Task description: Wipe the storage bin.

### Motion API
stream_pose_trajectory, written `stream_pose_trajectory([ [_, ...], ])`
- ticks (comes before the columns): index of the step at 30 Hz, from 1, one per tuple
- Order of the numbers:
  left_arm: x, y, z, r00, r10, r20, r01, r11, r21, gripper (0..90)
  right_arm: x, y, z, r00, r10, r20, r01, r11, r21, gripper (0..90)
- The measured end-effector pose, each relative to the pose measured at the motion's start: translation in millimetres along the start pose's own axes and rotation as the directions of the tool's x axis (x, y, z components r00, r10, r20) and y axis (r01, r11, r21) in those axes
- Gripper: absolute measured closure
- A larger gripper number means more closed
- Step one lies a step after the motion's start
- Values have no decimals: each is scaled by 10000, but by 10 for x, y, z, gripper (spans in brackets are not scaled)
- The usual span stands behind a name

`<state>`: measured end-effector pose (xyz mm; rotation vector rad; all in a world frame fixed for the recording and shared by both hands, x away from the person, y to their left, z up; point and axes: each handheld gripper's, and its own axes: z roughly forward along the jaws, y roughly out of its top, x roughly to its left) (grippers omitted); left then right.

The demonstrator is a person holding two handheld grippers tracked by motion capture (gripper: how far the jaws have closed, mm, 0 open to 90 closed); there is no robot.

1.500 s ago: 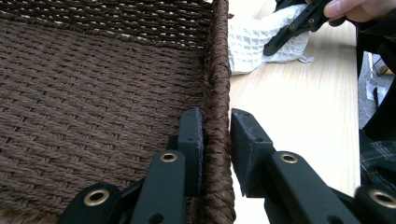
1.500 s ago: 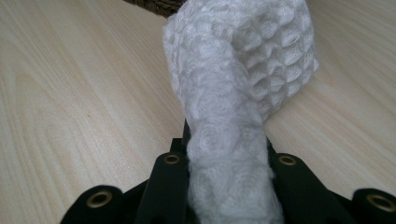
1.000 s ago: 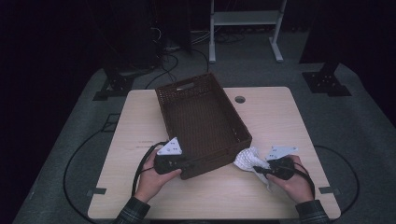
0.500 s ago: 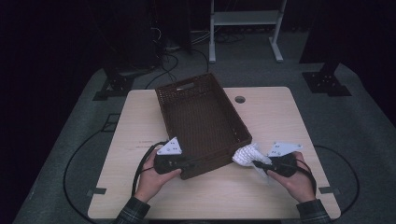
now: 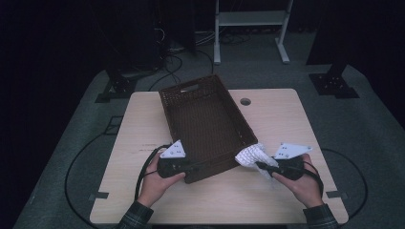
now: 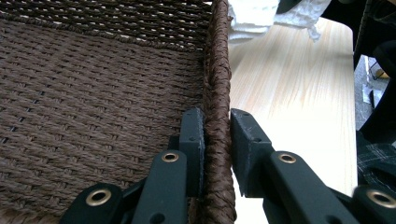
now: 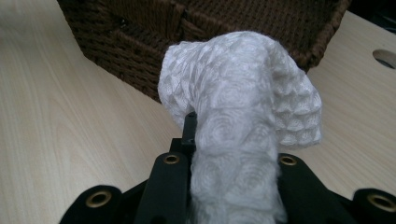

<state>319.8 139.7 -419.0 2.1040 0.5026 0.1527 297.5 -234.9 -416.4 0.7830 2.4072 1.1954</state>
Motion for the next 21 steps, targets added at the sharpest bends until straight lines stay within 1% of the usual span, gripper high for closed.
stream_pose_trajectory([
  [3,0,-1,-1,10000,35,9,-35,10000,14,748,6,11,11,10000,-79,-35,80,10000,20,749],
  [8,0,0,0,10000,16,10,-16,10000,9,748,-13,-36,85,9998,86,-155,-82,9997,236,750],
  [12,0,-2,-1,10000,27,12,-27,10000,1,747,-41,-112,171,9995,203,-242,-189,9982,568,751],
  [19,0,-2,-1,10000,36,20,-36,10000,4,746,-67,-181,259,9983,405,-425,-366,9954,887,751],
  [21,1,-1,-1,10000,14,25,-14,10000,-2,748,-82,-226,311,9972,551,-513,-492,9928,1096,751],
])
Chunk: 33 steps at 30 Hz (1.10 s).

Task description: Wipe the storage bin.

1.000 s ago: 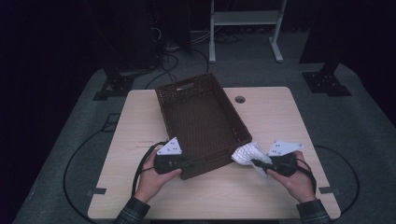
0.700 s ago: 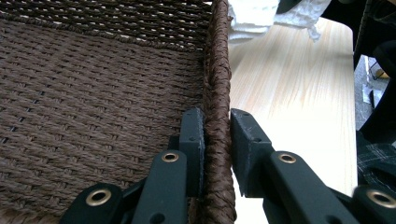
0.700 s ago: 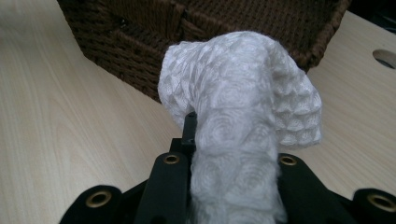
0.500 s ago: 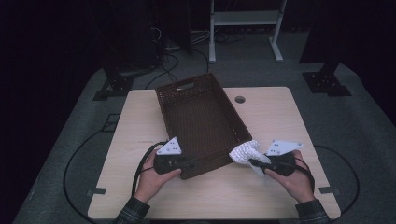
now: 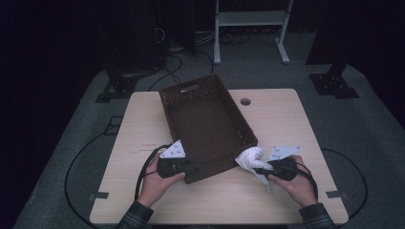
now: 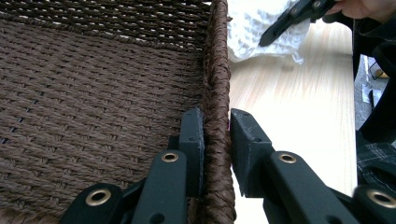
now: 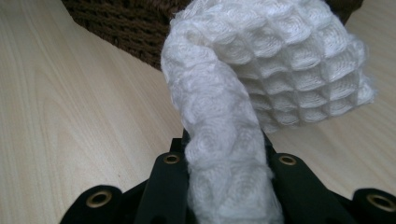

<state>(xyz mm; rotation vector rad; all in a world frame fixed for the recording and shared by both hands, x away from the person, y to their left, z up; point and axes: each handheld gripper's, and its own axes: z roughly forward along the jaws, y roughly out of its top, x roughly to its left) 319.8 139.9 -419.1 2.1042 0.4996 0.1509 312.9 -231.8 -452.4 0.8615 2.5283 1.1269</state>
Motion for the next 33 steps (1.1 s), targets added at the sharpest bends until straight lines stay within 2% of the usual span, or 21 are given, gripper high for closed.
stream_pose_trajectory([
  [19,-1,0,0,10000,8,3,-9,10000,7,747,-2,-80,241,9994,-4,-352,41,9944,1054,750],
  [33,0,-1,-2,10000,9,18,-9,10000,9,746,39,-118,225,9989,46,-476,12,9927,1203,749],
])
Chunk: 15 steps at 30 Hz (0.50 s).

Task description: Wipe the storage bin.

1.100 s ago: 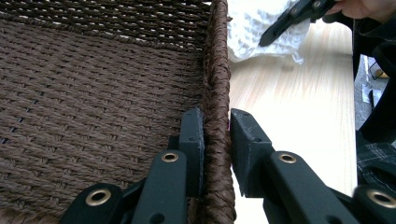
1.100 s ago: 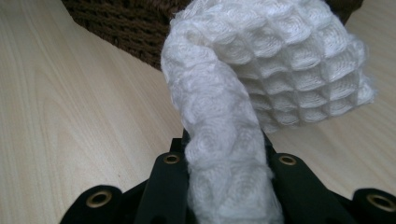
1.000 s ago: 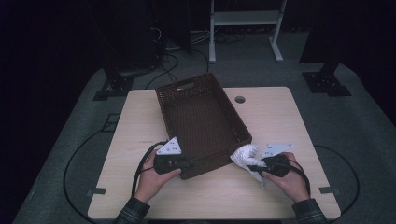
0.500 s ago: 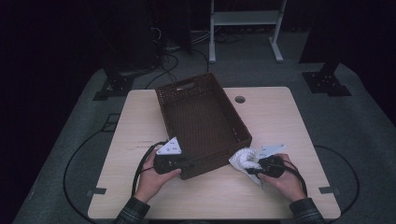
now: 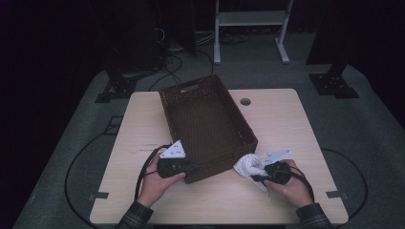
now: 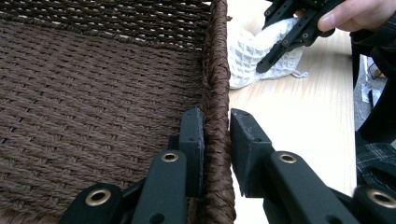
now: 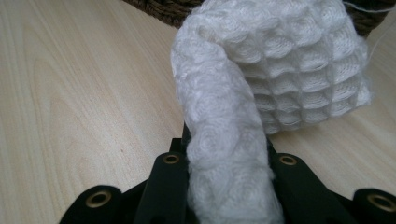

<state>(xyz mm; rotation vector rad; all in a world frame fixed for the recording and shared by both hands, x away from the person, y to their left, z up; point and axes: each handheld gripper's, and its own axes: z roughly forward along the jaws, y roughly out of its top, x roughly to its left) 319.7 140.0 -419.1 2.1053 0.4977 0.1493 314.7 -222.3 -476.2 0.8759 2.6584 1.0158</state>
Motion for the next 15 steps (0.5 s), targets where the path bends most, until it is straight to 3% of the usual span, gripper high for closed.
stream_pose_trajectory([
  [15,4,1,0,10000,-64,11,64,10000,-18,752,98,139,-194,9984,-467,330,500,9932,-1056,747],
])
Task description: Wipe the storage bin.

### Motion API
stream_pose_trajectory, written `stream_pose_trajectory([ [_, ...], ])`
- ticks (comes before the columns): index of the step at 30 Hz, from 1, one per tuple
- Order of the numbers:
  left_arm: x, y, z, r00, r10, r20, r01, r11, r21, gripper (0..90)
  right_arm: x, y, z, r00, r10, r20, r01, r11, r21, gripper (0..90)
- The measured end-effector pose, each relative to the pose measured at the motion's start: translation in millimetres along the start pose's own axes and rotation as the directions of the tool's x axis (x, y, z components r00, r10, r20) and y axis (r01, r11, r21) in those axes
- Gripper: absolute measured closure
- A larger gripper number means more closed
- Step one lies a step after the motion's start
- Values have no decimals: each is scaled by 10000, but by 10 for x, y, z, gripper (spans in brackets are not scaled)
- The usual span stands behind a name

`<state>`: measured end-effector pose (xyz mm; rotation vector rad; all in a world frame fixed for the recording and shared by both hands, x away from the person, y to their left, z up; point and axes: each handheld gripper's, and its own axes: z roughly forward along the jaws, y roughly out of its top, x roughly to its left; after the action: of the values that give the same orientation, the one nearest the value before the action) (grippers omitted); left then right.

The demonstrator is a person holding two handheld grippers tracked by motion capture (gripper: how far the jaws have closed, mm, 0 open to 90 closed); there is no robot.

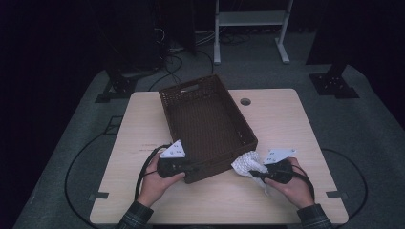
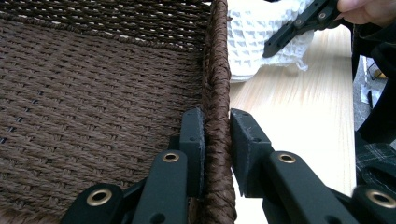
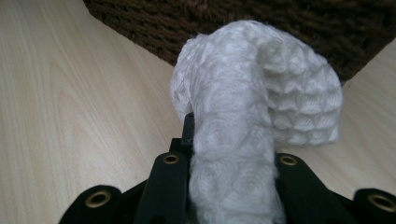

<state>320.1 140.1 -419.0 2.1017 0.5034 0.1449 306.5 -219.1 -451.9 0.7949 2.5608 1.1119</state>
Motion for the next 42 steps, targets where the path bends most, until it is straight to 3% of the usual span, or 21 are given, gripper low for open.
stream_pose_trajectory([
  [24,5,-1,0,10000,-63,10,63,10000,-30,759,127,276,-241,9982,-605,-45,594,9899,-1285,747],
  [35,3,-1,0,10000,-53,-8,53,10000,-13,758,190,367,-275,9961,-859,-186,818,9837,-1604,747],
  [42,3,-1,-1,10000,-41,-8,41,10000,-13,758,164,341,-165,9967,-721,-365,668,9892,-1301,748],
])
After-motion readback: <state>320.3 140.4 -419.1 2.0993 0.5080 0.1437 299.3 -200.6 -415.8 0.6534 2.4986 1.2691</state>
